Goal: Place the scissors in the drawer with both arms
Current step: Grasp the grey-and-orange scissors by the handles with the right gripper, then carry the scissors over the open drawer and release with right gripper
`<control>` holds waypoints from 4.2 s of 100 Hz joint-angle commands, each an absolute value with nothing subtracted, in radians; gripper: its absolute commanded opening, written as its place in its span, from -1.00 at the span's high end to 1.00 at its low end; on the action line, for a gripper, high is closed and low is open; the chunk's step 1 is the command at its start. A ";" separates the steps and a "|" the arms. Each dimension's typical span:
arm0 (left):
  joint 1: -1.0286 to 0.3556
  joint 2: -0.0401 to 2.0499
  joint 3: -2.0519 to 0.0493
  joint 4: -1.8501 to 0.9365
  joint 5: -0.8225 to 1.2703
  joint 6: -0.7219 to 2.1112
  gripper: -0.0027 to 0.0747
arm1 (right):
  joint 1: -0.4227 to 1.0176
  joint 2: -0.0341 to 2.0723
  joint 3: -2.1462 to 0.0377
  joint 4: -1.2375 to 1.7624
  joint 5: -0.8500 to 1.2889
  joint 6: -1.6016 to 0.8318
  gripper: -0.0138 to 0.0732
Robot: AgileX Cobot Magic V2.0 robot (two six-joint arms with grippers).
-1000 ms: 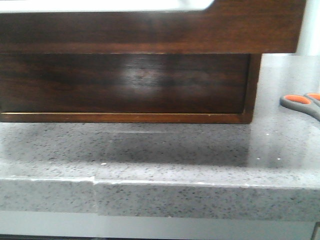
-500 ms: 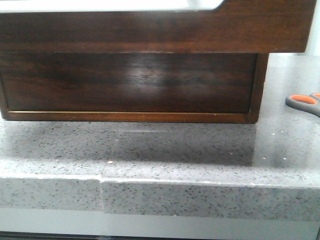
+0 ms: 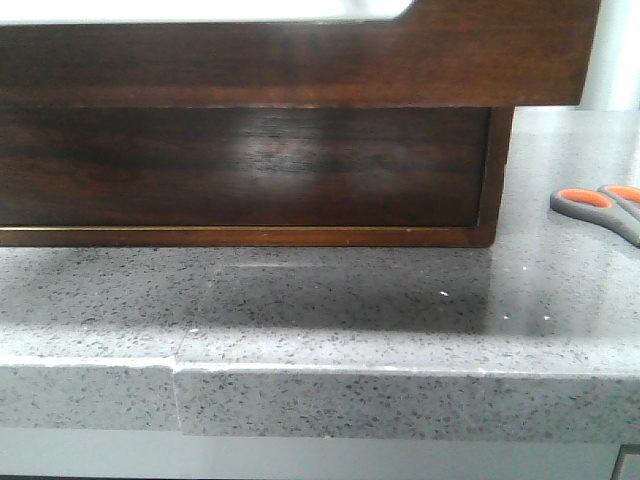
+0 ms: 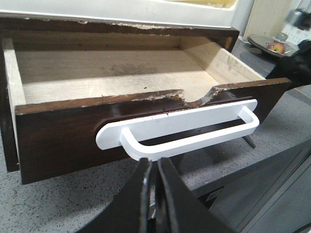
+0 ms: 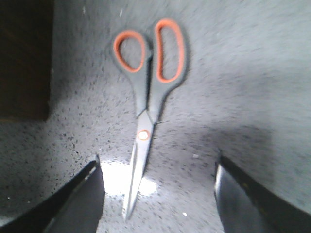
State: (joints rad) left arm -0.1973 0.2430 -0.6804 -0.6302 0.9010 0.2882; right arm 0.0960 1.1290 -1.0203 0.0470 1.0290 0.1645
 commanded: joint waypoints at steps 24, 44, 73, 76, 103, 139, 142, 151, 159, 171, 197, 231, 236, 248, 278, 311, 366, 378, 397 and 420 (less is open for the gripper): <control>-0.201 0.257 -0.713 -0.668 0.850 0.289 0.98 | 0.169 1.305 -1.055 0.011 0.909 0.178 -0.29; -0.201 0.257 -0.713 -0.668 0.850 0.289 0.98 | 0.169 1.399 -1.055 -0.072 0.898 0.259 -0.29; -0.201 0.257 -0.713 -0.683 0.850 0.289 0.98 | 0.169 1.468 -1.020 -0.080 0.816 0.280 -0.29; -0.201 0.257 -0.713 -0.683 0.850 0.289 0.98 | 0.169 1.470 -1.009 -0.080 0.796 0.288 -0.29; -0.201 0.257 -0.713 -0.685 0.850 0.289 0.98 | 0.169 1.496 -0.984 -0.082 0.762 0.302 0.04; -0.201 0.257 -0.713 -0.685 0.853 0.291 0.98 | 0.169 1.472 -0.980 -0.092 0.791 0.302 0.84; -0.201 0.257 -0.713 -0.685 0.854 0.291 0.98 | 0.169 1.453 -0.980 -0.092 0.791 0.302 0.84; -0.201 0.257 -0.713 -0.685 0.865 0.296 0.98 | 0.169 1.357 -0.980 -0.092 0.791 0.302 0.84; -0.201 0.257 -0.713 -0.685 0.865 0.322 0.98 | 0.169 1.241 -0.993 -0.100 0.789 0.302 0.84; -0.201 0.257 -0.713 -0.685 0.861 0.356 0.98 | 0.169 1.086 -1.053 -0.110 0.795 0.272 0.84; -0.201 0.257 -0.713 -0.685 0.853 0.369 0.98 | 0.261 0.925 -1.307 -0.085 0.793 0.073 0.84; -0.201 0.257 -0.713 -0.686 0.853 0.369 0.98 | 0.681 1.088 -1.555 -0.057 0.767 -0.237 0.84; -0.201 0.257 -0.713 -0.686 0.853 0.369 0.98 | 0.742 1.132 -1.570 -0.069 0.767 -0.272 0.84; -0.201 0.257 -0.713 -0.686 0.853 0.369 0.98 | 0.856 1.245 -1.592 -0.147 0.767 -0.295 0.84; -0.201 0.257 -0.713 -0.686 0.853 0.369 0.98 | 0.896 1.448 -1.597 -0.279 0.767 -0.295 0.84; -0.201 0.257 -0.713 -0.686 0.853 0.369 0.98 | 0.895 1.537 -1.597 -0.383 0.768 -0.295 0.84; -0.201 0.257 -0.713 -0.698 0.812 0.369 0.98 | 0.967 1.342 -1.597 -0.297 0.791 -0.187 0.85; -0.201 0.257 -0.713 -0.698 0.797 0.369 0.98 | 1.012 1.227 -1.575 -0.250 0.830 -0.187 0.80; -0.201 0.244 -0.703 -0.627 0.747 0.369 0.98 | 1.054 0.950 -1.334 -0.254 0.770 -0.109 0.79; -0.201 0.217 -0.627 -0.590 0.619 0.367 0.98 | 1.054 0.537 -0.873 -0.487 0.584 0.047 0.79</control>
State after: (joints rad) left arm -0.1973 0.2086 -0.6346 -0.5792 0.7286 0.3676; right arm 1.0520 0.6613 -0.9738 -0.3727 0.7049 0.0000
